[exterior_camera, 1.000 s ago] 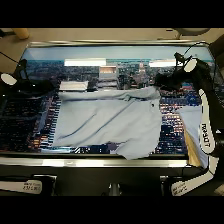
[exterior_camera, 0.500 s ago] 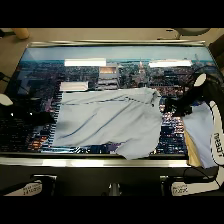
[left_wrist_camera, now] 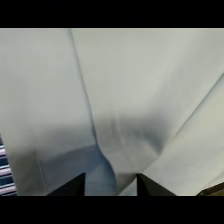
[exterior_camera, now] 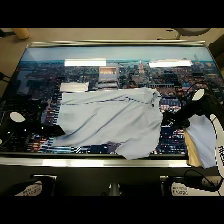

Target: Fold the shirts.

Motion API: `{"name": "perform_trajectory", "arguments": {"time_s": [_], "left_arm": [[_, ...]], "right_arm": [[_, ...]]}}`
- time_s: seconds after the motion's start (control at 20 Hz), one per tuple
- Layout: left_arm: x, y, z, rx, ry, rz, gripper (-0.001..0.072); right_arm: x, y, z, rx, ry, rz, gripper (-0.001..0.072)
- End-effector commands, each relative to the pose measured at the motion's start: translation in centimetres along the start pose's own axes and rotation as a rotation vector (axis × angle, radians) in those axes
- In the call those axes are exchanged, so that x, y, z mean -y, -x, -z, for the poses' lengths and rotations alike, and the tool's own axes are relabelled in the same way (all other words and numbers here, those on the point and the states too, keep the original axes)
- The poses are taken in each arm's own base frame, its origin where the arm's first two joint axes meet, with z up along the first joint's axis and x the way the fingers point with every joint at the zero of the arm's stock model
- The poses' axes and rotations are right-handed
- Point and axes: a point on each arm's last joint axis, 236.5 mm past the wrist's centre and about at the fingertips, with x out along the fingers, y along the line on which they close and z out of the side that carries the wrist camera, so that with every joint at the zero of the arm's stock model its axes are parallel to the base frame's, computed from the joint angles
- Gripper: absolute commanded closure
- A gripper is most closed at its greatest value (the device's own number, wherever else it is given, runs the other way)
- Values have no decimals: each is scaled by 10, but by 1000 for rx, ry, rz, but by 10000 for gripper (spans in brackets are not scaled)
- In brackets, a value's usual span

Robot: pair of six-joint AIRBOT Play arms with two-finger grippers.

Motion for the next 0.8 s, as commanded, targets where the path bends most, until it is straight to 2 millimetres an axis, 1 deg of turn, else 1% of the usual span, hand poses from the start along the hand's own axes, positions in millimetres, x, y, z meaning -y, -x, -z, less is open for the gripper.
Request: {"name": "perform_trajectory", "arguments": {"time_s": [0.0,0.05,0.1,0.15,0.2,0.35,0.4,0.45,0.6,0.65,0.75], "left_arm": [[1,-12,0,-8,-14,-3,426],[0,-12,0,-9,-14,-4,600],[-1,-9,-2,-5,-31,-2,679],[-3,-1,-9,13,-45,-2,679],[-8,11,-22,55,-40,-12,680],[-36,65,-67,224,21,-62,680],[-43,75,-74,254,49,-70,680],[-47,77,-75,260,63,-72,680],[-48,62,-72,227,72,-60,680],[-51,60,-76,235,80,-61,680],[-49,61,-87,280,101,-43,680]], "right_arm": [[-1,-1,4,-9,4,-5,290],[-1,-1,5,-16,4,-5,290],[-1,-1,7,-23,8,-5,290],[-1,-1,8,-29,11,-5,290],[-1,-1,9,-32,11,-4,290],[-1,-1,11,-41,11,-6,290],[-1,-1,12,-42,11,-7,290],[-3,-1,11,-41,10,-13,290],[-13,-1,7,-24,3,-56,290],[-17,-1,7,-23,1,-75,290],[-24,1,6,-19,-2,-102,290]]}}
